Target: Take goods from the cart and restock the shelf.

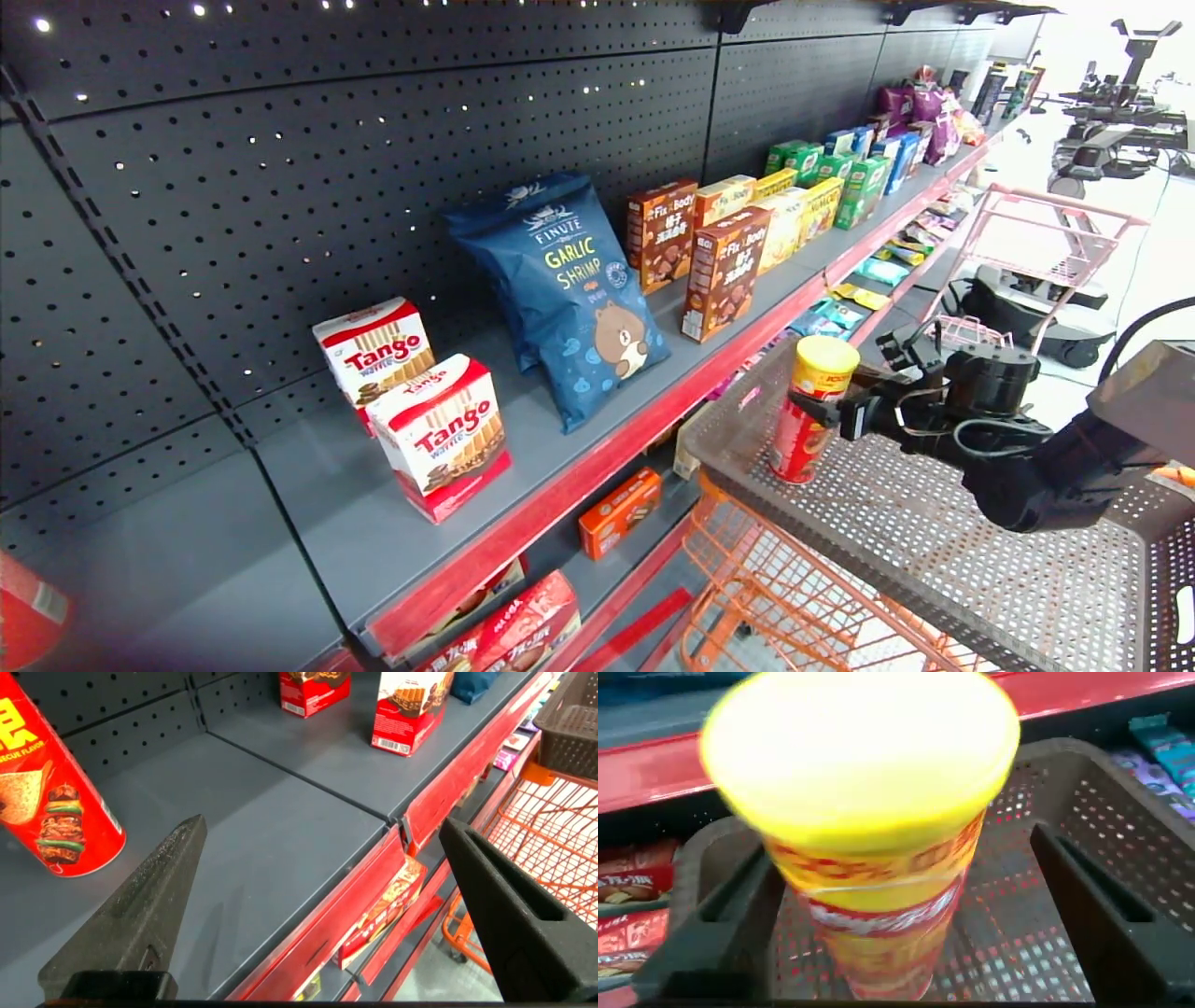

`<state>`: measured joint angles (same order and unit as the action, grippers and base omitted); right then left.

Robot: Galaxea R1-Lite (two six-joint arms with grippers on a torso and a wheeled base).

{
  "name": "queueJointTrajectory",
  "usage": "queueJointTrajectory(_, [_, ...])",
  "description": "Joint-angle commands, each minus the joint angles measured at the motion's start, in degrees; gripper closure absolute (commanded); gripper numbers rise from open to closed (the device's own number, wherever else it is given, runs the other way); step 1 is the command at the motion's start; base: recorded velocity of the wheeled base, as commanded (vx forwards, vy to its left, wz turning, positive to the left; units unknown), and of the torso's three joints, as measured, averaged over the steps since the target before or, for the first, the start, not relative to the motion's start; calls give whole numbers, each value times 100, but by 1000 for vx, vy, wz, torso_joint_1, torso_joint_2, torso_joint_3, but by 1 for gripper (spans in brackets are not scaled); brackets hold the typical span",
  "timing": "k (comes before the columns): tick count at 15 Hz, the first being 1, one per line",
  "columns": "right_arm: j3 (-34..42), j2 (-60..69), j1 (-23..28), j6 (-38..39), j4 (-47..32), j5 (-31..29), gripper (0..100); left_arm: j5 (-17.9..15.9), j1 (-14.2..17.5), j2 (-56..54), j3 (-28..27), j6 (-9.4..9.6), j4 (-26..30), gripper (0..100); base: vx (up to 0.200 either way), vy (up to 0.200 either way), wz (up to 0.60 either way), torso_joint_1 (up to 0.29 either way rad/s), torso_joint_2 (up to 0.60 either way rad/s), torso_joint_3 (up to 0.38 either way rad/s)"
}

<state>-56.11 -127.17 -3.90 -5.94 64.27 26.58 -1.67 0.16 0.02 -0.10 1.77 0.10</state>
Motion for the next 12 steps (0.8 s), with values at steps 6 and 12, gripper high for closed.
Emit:
queueJointTrajectory(6, [-849, -545, -225, 5, -248, 23, 0, 0, 2, -2, 1, -1, -1, 0, 0, 0, 0, 0, 0, 0])
queueJointTrajectory(12, [-1763, -906, -331, 14, -661, 23, 100, 0, 2, -2, 1, -1, -1, 0, 0, 0, 0, 0, 0, 0])
